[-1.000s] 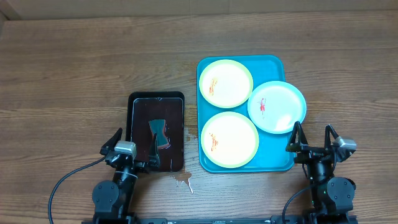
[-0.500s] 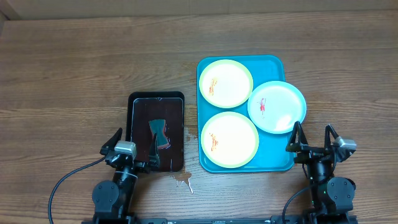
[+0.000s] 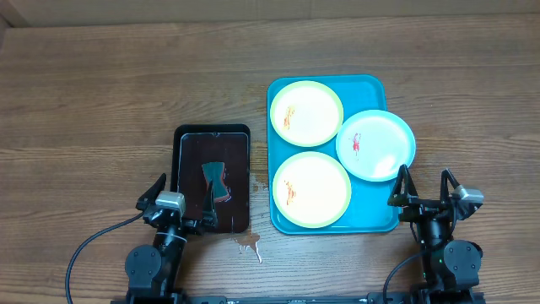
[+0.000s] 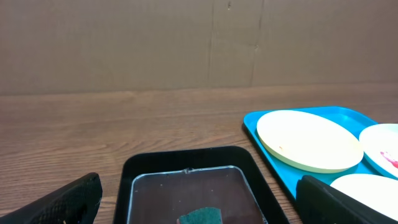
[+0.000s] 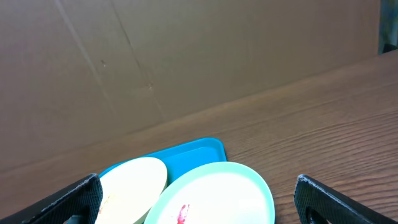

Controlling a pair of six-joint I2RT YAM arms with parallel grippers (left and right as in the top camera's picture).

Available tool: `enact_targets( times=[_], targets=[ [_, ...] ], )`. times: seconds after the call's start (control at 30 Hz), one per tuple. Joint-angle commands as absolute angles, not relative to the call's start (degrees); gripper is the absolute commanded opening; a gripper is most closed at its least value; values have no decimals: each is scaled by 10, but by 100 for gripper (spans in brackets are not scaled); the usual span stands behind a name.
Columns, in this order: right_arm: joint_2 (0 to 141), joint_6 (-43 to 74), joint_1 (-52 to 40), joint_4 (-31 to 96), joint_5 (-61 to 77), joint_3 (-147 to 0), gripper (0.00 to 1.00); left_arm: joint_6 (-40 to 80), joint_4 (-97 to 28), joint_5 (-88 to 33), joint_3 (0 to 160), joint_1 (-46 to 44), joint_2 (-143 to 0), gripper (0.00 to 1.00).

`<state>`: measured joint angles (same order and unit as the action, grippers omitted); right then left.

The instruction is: Clean dirty plates on tray and stack at the side

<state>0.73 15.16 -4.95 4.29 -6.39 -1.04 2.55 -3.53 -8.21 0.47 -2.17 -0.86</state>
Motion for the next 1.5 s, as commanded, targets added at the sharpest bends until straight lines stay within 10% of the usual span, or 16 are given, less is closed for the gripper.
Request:
enact_targets(
  times=[0.0,0.97,1.47],
  targets=[
    [3,149,-48,40,-68,-4,100,19,-35,-92,3,-22,-7,100],
    [4,149,-48,8,125,-58,100,67,53,-223,60,-22,-8,100],
    [371,145,-48,471,153,-578,100,32,-455,-208,622,-23,-420,100]
  ],
)
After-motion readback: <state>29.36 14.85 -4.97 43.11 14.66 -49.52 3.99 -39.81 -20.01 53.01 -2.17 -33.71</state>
